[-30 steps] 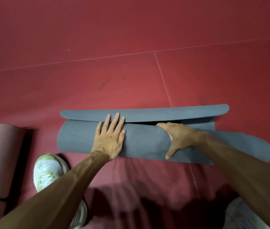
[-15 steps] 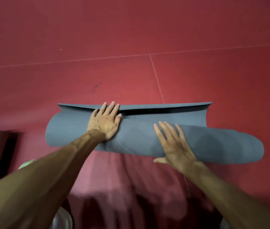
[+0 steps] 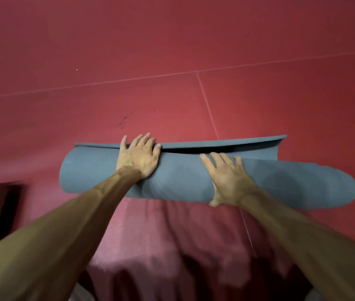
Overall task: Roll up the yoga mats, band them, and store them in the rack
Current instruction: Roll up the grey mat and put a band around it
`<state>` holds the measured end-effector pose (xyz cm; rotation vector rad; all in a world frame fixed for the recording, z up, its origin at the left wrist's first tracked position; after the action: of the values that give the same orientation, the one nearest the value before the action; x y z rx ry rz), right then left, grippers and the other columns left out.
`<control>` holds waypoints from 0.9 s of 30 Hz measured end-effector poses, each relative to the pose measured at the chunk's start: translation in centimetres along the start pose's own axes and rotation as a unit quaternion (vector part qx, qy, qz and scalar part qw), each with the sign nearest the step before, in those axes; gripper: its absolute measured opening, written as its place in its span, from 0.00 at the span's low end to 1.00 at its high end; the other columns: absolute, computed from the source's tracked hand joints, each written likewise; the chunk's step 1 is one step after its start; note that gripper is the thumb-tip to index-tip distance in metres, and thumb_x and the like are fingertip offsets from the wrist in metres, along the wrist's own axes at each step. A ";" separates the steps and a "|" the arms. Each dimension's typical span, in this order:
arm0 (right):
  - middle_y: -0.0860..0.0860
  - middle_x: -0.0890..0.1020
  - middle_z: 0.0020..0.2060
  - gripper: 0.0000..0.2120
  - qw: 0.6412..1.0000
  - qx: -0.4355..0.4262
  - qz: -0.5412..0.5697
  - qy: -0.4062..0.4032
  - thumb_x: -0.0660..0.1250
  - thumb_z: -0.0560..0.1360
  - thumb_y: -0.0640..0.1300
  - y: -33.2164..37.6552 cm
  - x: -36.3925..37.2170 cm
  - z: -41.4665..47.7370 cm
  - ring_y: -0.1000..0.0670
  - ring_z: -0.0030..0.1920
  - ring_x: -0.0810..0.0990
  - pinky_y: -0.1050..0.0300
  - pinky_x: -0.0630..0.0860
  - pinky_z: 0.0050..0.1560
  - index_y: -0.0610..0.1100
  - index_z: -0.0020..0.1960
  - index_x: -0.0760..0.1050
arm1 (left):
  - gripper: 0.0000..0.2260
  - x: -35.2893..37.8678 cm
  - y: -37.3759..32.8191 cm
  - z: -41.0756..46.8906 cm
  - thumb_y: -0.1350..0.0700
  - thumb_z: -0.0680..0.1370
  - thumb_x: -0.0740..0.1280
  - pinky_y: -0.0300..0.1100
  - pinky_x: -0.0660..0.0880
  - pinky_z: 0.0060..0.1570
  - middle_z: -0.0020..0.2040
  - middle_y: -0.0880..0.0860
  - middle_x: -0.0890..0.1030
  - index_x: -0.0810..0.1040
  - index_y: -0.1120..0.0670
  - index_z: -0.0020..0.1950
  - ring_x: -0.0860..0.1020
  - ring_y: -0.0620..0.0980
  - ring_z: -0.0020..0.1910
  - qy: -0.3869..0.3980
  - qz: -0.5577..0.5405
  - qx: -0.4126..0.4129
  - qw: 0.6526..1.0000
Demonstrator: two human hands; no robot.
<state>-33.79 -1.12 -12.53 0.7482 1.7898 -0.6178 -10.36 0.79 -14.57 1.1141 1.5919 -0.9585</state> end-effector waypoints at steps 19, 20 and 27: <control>0.52 0.64 0.63 0.59 0.993 -0.105 0.059 0.015 0.63 0.56 0.79 0.1 1.3 -4.4 0.50 0.63 0.64 0.50 0.60 0.63 0.49 0.77 0.51 | 0.36 1.7 -0.2 -9.9 0.42 0.70 0.32 0.47 0.61 0.66 0.63 0.49 0.73 0.68 0.48 0.69 0.70 0.50 0.63 -0.033 0.023 0.004 0.999; 0.52 0.64 0.62 0.58 0.992 -0.105 0.065 0.009 0.57 0.56 0.81 -0.1 1.4 -4.3 0.50 0.63 0.64 0.51 0.60 0.64 0.49 0.76 0.52 | 0.36 1.6 -0.3 -9.8 0.42 0.70 0.33 0.47 0.61 0.65 0.63 0.50 0.73 0.68 0.48 0.69 0.70 0.51 0.62 -0.032 0.024 0.005 0.999; 0.47 0.73 0.55 0.37 0.969 -0.030 0.083 -0.230 0.51 0.71 0.73 0.4 2.8 -3.3 0.45 0.52 0.73 0.46 0.68 0.57 0.45 0.64 0.68 | 0.21 1.4 -0.1 -8.3 0.47 0.76 0.46 0.46 0.61 0.64 0.56 0.51 0.76 0.74 0.49 0.60 0.72 0.50 0.58 -0.028 0.010 0.000 1.000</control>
<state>-36.28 2.01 -14.13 0.6431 1.3009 -0.5686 -12.80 8.81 -13.78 1.0925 1.5325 -0.9681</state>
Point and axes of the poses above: each hand's wrist, its own z-axis towards the middle knuckle, its own x-axis out of the palm, y = z × x, the point moved 2 cm from there along z, towards the middle knuckle
